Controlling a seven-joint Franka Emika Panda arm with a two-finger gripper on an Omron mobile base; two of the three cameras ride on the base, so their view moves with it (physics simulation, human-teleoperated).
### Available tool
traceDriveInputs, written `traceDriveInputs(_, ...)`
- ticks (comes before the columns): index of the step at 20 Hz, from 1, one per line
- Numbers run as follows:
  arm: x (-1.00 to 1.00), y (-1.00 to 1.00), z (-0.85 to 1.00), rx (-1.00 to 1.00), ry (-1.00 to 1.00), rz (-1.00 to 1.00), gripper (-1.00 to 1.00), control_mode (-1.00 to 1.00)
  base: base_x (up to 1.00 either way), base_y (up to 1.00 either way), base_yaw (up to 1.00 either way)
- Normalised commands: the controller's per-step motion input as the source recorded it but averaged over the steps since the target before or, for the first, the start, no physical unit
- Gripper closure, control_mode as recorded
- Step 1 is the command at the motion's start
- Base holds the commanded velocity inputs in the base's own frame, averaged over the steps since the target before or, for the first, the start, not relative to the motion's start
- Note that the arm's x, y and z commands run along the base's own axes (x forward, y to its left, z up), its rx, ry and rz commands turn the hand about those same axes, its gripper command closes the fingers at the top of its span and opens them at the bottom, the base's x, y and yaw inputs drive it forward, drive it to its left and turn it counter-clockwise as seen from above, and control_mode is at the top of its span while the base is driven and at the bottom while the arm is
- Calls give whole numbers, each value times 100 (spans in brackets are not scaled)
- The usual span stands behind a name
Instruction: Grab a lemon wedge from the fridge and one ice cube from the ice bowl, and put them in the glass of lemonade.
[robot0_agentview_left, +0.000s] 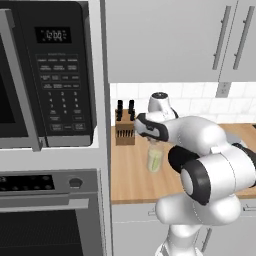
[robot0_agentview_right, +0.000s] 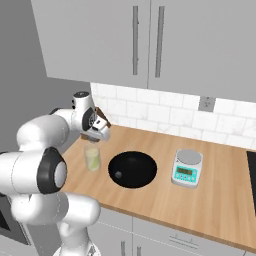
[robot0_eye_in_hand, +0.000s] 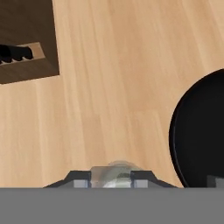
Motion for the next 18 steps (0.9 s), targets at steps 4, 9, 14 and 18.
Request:
traceDriveInputs(4, -18, 0, 0, 0, -2, 0, 100, -100, 0, 0, 0)
traceDriveInputs(9, -15, 0, -3, 0, 0, 0, 100, -100, 0, 0, 0)
traceDriveInputs(14, 0, 0, -4, 0, 0, 0, 100, -100, 0, 0, 0)
traceDriveInputs(18, 0, 0, -5, 0, 0, 0, -100, -100, 0, 0, 0)
